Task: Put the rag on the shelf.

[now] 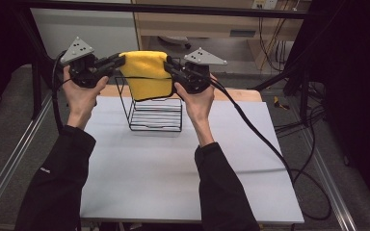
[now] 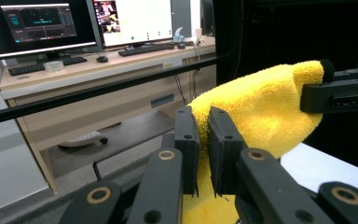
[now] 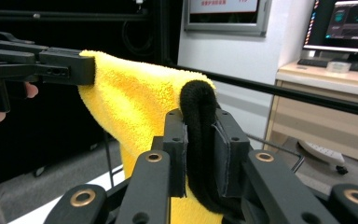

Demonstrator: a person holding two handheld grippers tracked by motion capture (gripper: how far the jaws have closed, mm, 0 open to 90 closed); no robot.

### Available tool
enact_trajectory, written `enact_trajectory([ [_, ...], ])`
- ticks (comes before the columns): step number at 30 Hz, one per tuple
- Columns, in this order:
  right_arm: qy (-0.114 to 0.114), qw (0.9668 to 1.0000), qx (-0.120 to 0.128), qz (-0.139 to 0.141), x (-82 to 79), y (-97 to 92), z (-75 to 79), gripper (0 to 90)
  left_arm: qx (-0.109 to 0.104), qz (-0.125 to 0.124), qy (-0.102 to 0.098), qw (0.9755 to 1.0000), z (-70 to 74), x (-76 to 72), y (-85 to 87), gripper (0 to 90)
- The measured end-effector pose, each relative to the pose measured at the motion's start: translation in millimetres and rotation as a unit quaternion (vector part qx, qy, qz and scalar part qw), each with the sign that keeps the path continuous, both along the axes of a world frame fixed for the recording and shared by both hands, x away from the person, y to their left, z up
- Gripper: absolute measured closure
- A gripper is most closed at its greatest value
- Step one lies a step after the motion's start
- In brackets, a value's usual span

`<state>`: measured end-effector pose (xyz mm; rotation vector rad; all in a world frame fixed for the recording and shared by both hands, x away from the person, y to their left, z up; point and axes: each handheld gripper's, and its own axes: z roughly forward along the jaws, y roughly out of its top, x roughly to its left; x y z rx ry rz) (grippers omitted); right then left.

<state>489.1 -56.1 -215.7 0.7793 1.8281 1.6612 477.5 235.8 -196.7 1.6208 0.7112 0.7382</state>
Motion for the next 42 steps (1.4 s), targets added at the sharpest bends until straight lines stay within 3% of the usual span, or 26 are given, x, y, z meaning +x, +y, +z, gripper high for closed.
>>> enact_trajectory([
  [13,0.016,0.9977,-0.064,0.015,-12.6,-1.8,-4.2,76.6,0.03,-0.01,0.021,0.9993,-16.3,-15.1,0.0,82.0],
  [23,0.027,0.996,-0.081,0.029,-13.5,-4.9,-17.3,76.9,0.053,-0.016,0.04,0.9976,-30.5,-19.6,0.0,80.7],
  [34,0.025,0.9953,-0.088,0.033,-15.0,-5.2,-23.9,77.7,0.03,-0.046,0.078,0.9955,-17.8,-26.6,6.0,71.7],
  [37,0.022,0.9949,-0.092,0.034,-15.4,-5.2,-24.9,77.6,0.033,-0.047,0.1,0.9934,-17.4,-24.7,3.5,74.1],
  [40,0.023,0.9943,-0.098,0.035,-15.3,-5.2,-27.2,77.4,0.052,-0.05,0.126,0.9894,-22.9,-23.1,-0.1,82.3],
  [42,0.023,0.994,-0.101,0.036,-15.1,-5.4,-29.3,76.8,0.063,-0.048,0.131,0.9882,-26.7,-22.8,-1.7,84.4],
])
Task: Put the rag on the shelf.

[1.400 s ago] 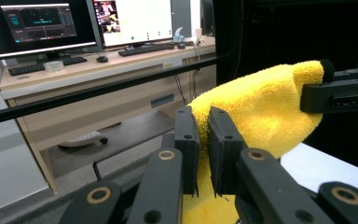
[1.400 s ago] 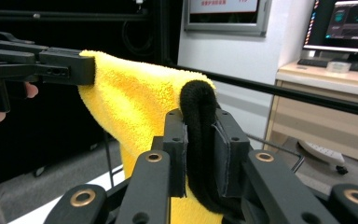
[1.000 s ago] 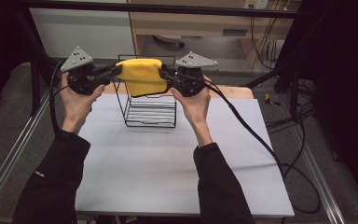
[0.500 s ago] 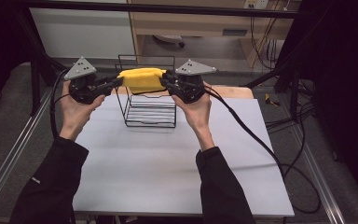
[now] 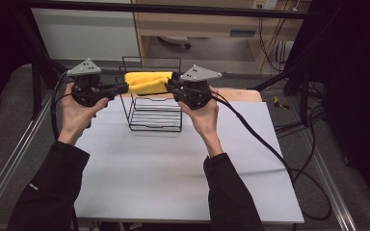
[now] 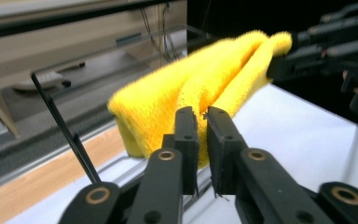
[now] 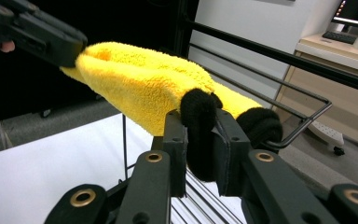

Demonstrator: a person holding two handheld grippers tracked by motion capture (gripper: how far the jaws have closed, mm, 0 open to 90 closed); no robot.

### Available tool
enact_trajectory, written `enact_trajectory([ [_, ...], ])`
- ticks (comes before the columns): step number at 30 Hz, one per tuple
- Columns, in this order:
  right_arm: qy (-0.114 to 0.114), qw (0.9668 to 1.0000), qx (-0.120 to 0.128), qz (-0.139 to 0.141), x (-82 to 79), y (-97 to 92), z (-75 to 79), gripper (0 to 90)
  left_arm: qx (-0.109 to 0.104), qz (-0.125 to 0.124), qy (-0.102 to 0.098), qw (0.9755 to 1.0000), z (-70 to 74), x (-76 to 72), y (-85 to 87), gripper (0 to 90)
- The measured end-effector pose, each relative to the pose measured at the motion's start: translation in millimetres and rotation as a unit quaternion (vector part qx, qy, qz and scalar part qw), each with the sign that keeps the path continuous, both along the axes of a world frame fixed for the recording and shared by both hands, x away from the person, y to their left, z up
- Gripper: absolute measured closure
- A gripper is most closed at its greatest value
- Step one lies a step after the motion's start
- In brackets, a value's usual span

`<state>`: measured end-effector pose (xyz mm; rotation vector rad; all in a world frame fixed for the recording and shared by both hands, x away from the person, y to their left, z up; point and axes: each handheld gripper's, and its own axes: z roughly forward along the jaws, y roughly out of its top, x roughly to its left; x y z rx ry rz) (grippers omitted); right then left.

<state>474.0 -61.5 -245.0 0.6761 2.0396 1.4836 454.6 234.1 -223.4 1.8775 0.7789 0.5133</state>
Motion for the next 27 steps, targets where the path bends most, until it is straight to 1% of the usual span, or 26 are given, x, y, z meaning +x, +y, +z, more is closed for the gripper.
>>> enact_trajectory([
  [4,0.005,1.0,0.001,0.007,-1.0,-0.6,-1.0,71.1,0.012,0.007,0.003,0.9999,-6.5,1.2,-2.4,86.0],
  [5,0.007,0.9999,0.002,0.01,-1.9,-0.8,-0.4,68.8,0.012,0.008,0.003,0.9999,-7.8,1.2,-3.1,86.2],
  [7,0.01,0.9998,0.005,0.014,-3.8,-2.0,1.1,64.8,0.019,0.009,-0.001,0.9998,-9.7,1.0,-4.0,86.5],
  [9,0.009,0.9998,0.007,0.016,-6.1,-4.2,3.3,60.1,0.022,0.011,-0.005,0.9997,-11.6,0.9,-4.6,86.7],
  [12,0.011,0.9994,0.026,0.02,-8.7,-7.7,7.7,57.1,0.025,0.012,-0.009,0.9996,-14.0,0.9,-5.7,86.9],
  [13,0.012,0.9992,0.031,0.02,-9.1,-8.3,8.7,57.0,0.029,0.012,-0.009,0.9995,-14.9,1.0,-6.2,86.9],
  [15,0.019,0.9982,0.049,0.028,-9.5,-10.1,11.4,56.5,0.033,0.011,-0.01,0.9993,-17.4,1.4,-8.0,86.9],
  [16,0.02,0.9979,0.054,0.028,-9.9,-10.7,12.6,57.6,0.034,0.009,-0.009,0.9993,-18.8,1.8,-9.1,87.0],
  [17,0.028,0.9979,0.051,0.029,-9.1,-10.5,12.8,66.0,0.039,0.006,-0.009,0.9992,-20.7,2.5,-10.7,87.0],
  [18,0.028,0.9979,0.051,0.029,-9.1,-10.5,12.8,66.0,0.04,0.006,-0.01,0.9991,-22.1,2.8,-12.3,87.0],
  [21,0.054,0.9977,0.033,0.027,-5.2,-7.1,7.2,82.2,0.047,0.007,-0.014,0.9988,-27.0,4.0,-16.5,86.9],
  [22,0.063,0.9974,0.024,0.027,-3.7,-5.1,3.8,85.1,0.048,0.007,-0.014,0.9987,-28.7,4.4,-17.0,86.7],
  [24,0.078,0.9967,0.005,0.022,0.2,-1.1,-5.2,88.7,0.053,0.005,-0.015,0.9985,-32.8,4.5,-17.4,86.1],
  [27,0.084,0.9964,-0.001,0.012,3.9,-0.3,-15.2,89.1,0.058,0.006,-0.008,0.9983,-38.7,4.7,-17.0,85.0],
])
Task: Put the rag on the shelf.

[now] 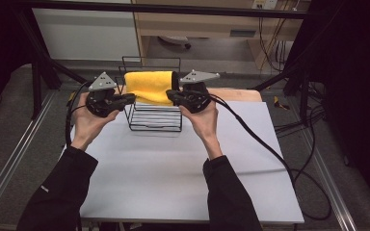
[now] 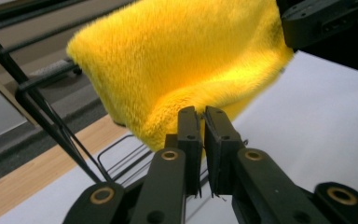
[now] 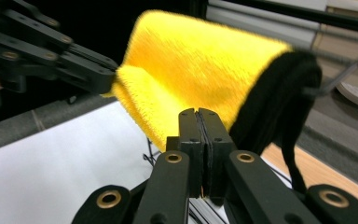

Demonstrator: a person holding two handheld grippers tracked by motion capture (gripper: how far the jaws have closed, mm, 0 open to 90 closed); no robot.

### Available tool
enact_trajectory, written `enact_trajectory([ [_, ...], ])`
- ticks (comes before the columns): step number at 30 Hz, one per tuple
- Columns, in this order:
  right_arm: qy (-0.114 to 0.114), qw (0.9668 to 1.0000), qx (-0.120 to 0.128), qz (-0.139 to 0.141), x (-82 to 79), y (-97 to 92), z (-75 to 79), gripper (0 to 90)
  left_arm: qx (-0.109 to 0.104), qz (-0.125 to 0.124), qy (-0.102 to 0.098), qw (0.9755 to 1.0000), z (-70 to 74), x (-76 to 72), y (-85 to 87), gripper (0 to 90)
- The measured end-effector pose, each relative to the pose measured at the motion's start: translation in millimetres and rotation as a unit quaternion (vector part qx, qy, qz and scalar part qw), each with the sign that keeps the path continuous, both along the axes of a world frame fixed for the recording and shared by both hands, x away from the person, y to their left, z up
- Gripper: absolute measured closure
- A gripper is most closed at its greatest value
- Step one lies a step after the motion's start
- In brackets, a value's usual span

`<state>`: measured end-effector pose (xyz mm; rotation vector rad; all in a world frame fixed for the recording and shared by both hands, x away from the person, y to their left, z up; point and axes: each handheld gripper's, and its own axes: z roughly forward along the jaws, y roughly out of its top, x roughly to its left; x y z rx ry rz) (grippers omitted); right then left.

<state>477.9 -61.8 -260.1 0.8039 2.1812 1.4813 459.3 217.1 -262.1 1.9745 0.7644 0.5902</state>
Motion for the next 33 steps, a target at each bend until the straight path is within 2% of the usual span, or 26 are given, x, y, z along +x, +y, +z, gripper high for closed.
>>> enact_trajectory([
  [1,0.002,1.0,0.001,-0.004,1.7,-0.6,-3.1,88.9,0.004,0.002,0.0,1.0,-2.6,0.6,0.5,84.7],
  [4,0.004,0.9999,0.002,-0.013,6.3,-2.0,-12.3,87.5,-0.003,0.009,0.007,0.9999,-11.1,4.0,1.4,84.1],
  [8,0.001,0.9998,0.003,-0.019,10.5,-0.8,-21.3,85.9,-0.01,0.019,0.014,0.9997,-20.2,10.5,-0.3,89.7],
  [11,-0.001,0.9998,0.002,-0.021,12.8,1.8,-25.4,83.6,-0.018,0.031,0.018,0.9992,-25.5,16.1,-0.9,89.8],
  [14,0.0,0.9998,0.009,-0.017,13.0,3.0,-26.2,80.2,-0.023,0.032,0.022,0.999,-27.9,17.1,-0.2,88.8],
  [21,-0.006,0.9998,0.019,-0.003,0.2,-4.2,-16.5,67.9,-0.046,0.021,0.035,0.9981,-30.2,7.5,6.9,72.9],
  [24,-0.008,0.9998,0.015,-0.006,-5.8,-10.5,-10.9,59.6,-0.04,0.021,0.036,0.9983,-31.9,2.3,9.6,63.1],
  [26,-0.008,0.9998,0.016,-0.006,-8.8,-14.9,-8.8,57.2,-0.041,0.021,0.041,0.9981,-33.3,-0.6,11.5,55.6],
  [28,0.0,0.9996,0.026,-0.007,-11.3,-20.9,-8.1,52.2,-0.041,0.02,0.043,0.998,-35.2,-3.5,12.4,49.5],
  [33,0.013,0.9994,0.023,-0.022,-17.3,-38.5,-10.5,39.8,-0.035,0.016,0.051,0.998,-41.0,-11.4,13.7,34.0],
])
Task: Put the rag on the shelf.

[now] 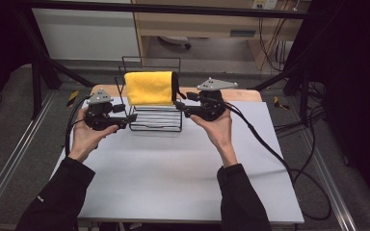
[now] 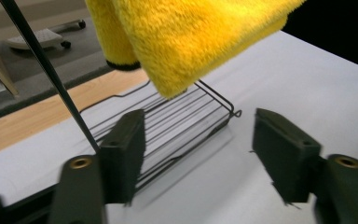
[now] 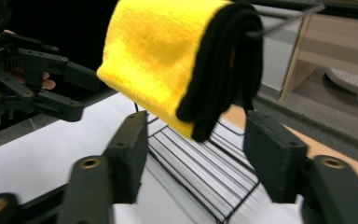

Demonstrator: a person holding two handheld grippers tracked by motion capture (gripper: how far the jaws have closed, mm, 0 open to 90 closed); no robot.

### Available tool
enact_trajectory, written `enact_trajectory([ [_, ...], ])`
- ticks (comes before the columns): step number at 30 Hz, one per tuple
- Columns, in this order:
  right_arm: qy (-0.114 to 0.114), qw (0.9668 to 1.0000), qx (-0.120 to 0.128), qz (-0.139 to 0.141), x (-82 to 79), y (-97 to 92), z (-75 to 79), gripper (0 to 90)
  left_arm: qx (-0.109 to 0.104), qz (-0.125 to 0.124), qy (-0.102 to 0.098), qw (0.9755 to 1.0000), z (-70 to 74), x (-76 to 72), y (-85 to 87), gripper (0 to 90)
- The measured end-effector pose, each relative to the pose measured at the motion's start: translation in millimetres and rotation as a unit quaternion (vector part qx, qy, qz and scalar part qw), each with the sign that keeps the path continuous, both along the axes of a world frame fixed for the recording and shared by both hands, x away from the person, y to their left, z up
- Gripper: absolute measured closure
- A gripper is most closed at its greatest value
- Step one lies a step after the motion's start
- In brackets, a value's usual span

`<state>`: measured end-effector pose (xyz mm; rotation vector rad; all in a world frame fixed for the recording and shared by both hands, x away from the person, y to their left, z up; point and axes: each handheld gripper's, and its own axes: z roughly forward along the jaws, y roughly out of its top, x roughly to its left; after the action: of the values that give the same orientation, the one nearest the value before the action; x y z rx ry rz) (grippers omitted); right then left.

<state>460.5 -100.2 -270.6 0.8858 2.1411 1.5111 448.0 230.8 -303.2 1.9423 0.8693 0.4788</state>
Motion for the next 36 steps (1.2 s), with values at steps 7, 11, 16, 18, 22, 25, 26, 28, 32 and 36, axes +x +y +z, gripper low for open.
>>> enact_trajectory([
  [7,0.013,0.9998,0.0,-0.016,-9.7,-26.9,-8.6,23.6,0.021,-0.001,0.008,0.9997,-11.8,-11.9,-1.1,14.8],
  [11,0.016,0.9995,-0.007,-0.025,-15.4,-39.5,-13.9,15.2,0.019,-0.003,0.014,0.9997,-20.0,-18.1,-0.2,10.3],
  [16,0.03,0.9991,-0.011,-0.029,-22.2,-56.5,-22.4,8.6,0.023,0.0,0.014,0.9996,-29.4,-25.1,1.5,7.5],
  [18,0.032,0.9989,-0.013,-0.032,-24.7,-61.3,-26.4,7.5,0.02,0.0,0.015,0.9997,-32.8,-27.7,2.2,7.5],
  [22,0.044,0.9982,-0.02,-0.035,-29.5,-72.1,-37.9,5.3,0.016,0.0,0.015,0.9998,-39.4,-32.8,4.2,7.2],
  [25,0.052,0.9978,-0.016,-0.037,-32.8,-80.2,-46.6,4.3,0.017,-0.001,0.017,0.9997,-46.8,-37.3,6.6,7.2],
  [26,0.055,0.9977,-0.015,-0.037,-34.1,-82.6,-49.8,4.0,0.017,-0.001,0.018,0.9997,-48.7,-38.3,7.2,7.2],
  [28,0.059,0.9975,-0.016,-0.037,-36.9,-86.7,-56.8,3.5,0.019,-0.001,0.014,0.9997,-54.7,-41.5,9.4,7.2],
  [32,0.07,0.9967,-0.016,-0.037,-42.7,-93.2,-71.9,2.9,0.015,-0.003,0.013,0.9998,-66.3,-47.2,12.3,7.3],
  [36,0.077,0.9961,-0.025,-0.034,-48.4,-98.6,-86.8,1.9,0.015,-0.006,0.025,0.9996,-79.0,-52.5,14.7,7.3],
])
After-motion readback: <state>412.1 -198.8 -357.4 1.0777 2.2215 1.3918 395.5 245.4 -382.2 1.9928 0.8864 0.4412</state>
